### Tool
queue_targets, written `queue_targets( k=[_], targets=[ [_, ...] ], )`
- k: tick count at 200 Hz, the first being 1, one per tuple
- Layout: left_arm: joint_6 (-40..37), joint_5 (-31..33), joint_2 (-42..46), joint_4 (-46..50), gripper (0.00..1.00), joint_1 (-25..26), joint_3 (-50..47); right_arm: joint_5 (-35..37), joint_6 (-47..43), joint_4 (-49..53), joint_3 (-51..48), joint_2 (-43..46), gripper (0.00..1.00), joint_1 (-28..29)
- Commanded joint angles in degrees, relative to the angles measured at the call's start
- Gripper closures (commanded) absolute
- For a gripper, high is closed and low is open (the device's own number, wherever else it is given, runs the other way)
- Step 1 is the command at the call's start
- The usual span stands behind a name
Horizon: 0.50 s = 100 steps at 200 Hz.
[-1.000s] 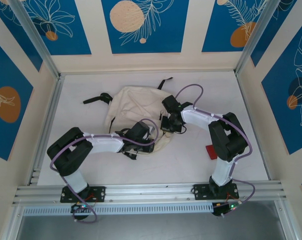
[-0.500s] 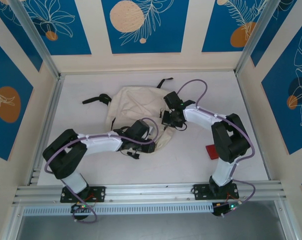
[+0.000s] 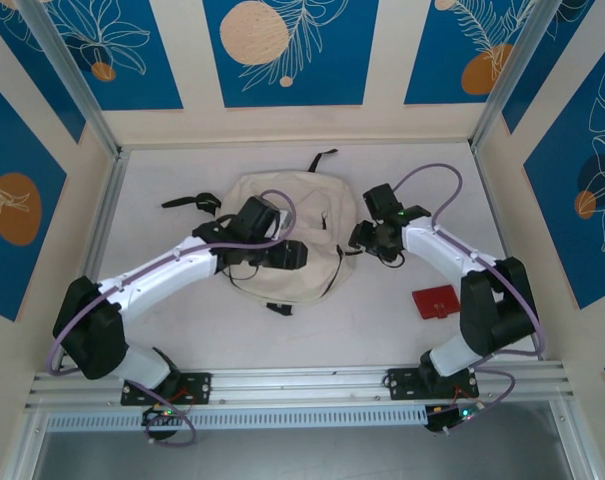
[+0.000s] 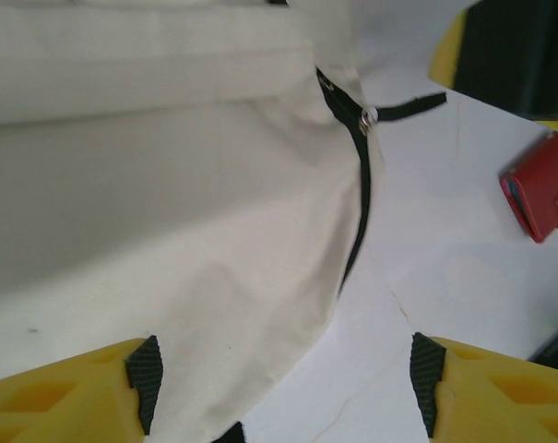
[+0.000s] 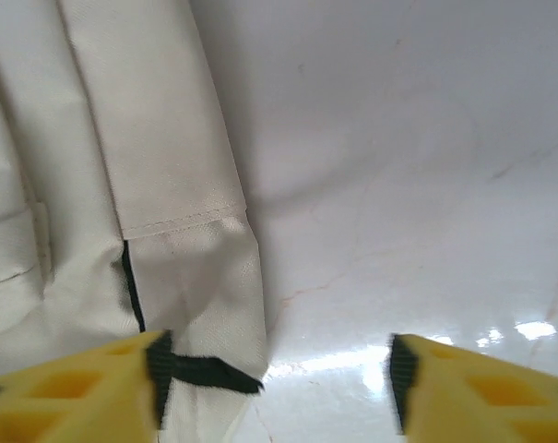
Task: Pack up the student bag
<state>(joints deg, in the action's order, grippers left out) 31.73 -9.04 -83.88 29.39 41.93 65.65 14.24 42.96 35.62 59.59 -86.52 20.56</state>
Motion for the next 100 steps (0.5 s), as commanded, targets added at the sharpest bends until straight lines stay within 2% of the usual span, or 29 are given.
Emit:
queue_targets(
  k=[1,38,78,100],
  targets=[
    [-2.05,2.25,-1.82,4.42,0.26,-0.78,5.07,-5.97,-1.80,1.11,1.33,3.49,0.27,-2.70],
    [-3.66,3.04,-10.51,4.84,0.27,-0.80,14.32,-19.77,0.24,-3.45,2.07,1.12,0.25,-7.14],
    [-2.16,2.91,-23.81,5.59,0.38,-0.73,28.35,-26.41,0.06,-7.31,6.03,-5.10,0.30,-9.49],
    [-0.09,4.90,-31.93,8.07,0.45,-0.53,37.26,-28.11,-0.64,-7.80,8.55,-8.70,0.32,-10.43]
  ],
)
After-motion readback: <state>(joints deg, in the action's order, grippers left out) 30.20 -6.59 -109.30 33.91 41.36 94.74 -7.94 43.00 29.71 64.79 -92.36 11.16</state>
